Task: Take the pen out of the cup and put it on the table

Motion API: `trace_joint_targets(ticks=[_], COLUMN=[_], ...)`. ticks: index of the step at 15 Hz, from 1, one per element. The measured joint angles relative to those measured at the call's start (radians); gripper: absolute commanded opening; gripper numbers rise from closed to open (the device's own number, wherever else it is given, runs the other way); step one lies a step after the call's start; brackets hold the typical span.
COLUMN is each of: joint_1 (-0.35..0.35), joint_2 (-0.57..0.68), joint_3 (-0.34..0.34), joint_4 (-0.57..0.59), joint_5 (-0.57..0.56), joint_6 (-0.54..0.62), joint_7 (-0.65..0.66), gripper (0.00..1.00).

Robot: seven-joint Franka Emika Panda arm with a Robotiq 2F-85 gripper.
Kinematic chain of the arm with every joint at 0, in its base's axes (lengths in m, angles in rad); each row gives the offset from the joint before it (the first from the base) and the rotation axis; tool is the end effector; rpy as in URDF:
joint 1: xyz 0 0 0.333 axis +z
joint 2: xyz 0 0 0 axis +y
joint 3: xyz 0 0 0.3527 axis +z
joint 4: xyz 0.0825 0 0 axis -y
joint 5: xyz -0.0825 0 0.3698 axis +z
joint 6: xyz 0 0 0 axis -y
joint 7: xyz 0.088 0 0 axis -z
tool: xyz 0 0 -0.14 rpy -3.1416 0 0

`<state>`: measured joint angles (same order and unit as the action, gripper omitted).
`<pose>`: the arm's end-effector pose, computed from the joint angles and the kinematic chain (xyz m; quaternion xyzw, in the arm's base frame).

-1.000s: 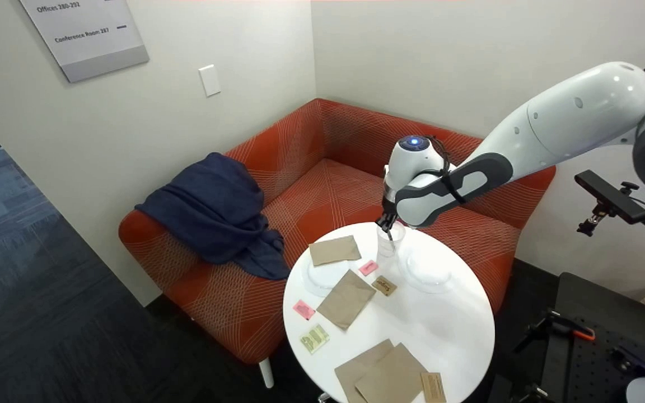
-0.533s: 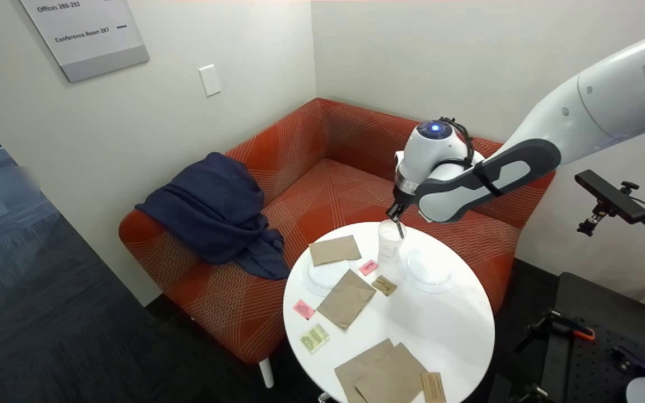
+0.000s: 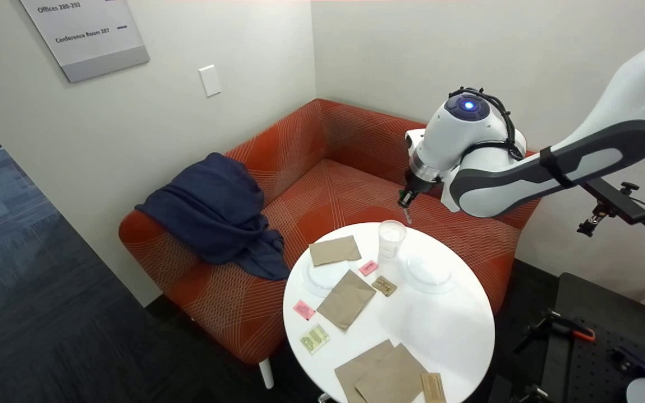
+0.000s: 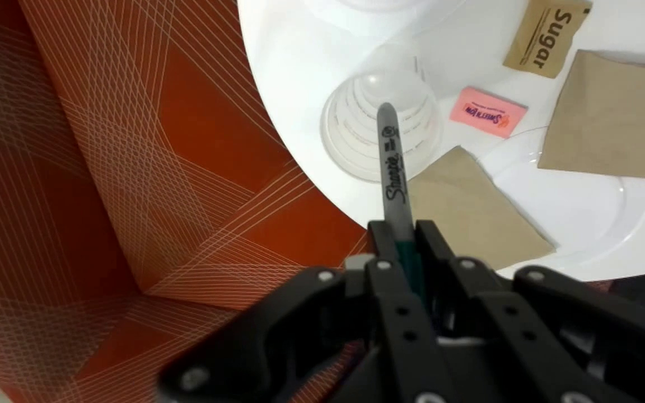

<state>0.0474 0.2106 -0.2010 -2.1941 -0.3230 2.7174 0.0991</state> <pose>0.5845 -0.0805 0.3374 0.9821 0.0160 0.1501 0.1126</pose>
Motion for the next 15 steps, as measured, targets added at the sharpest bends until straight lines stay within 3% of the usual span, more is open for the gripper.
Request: trace_joint_targets(ticks=[8, 15], joint_1=[-0.013, -0.031], joint_2=[-0.013, 0.085], joint_3=[0.139, 0.166], joint_4=[-0.010, 0.043], joint_5=[0.094, 0.122], joint_6=[-0.214, -0.393], joint_7=[-0.245, -0.365], gripper=[0.04, 0.04])
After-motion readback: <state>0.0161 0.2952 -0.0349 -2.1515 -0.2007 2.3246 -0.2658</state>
